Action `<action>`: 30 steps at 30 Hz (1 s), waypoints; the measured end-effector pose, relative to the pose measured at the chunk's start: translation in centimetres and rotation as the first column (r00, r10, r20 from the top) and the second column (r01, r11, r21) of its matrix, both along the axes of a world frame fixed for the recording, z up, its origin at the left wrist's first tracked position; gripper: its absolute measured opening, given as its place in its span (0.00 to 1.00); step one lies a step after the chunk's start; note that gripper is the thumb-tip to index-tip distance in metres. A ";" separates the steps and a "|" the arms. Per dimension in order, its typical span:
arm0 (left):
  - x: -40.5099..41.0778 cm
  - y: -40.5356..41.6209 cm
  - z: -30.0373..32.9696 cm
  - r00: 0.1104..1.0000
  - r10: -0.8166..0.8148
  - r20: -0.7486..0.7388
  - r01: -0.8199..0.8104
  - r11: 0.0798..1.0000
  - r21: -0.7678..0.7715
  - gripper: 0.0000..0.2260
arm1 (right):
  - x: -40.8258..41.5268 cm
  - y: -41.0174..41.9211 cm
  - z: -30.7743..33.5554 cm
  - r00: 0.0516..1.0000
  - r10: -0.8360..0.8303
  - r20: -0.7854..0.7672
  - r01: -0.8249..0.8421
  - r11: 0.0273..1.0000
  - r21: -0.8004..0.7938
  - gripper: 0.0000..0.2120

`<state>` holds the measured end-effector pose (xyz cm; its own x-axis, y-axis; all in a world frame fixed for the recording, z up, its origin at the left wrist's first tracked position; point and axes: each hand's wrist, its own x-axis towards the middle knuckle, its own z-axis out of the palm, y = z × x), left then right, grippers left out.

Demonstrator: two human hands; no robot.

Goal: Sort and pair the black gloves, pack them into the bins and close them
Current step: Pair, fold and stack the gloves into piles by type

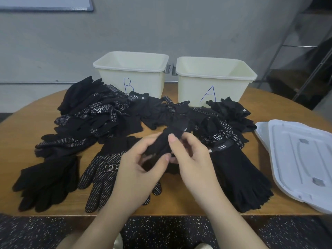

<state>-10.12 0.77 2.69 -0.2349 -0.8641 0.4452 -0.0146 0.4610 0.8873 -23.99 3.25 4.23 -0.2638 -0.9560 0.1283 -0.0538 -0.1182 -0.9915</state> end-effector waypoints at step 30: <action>-1.7 -5.9 -2.0 0.981 0.096 0.169 -0.152 0.922 0.357 0.04 | -5.7 -7.6 1.4 0.876 -0.156 -0.456 0.213 0.974 0.075 0.23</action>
<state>-11.78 -5.08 0.67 -0.1531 -0.9864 0.0605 -0.1921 0.0898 0.9773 -29.72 -4.35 5.60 -0.3793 -0.9110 0.1621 -0.5010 0.0548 -0.8637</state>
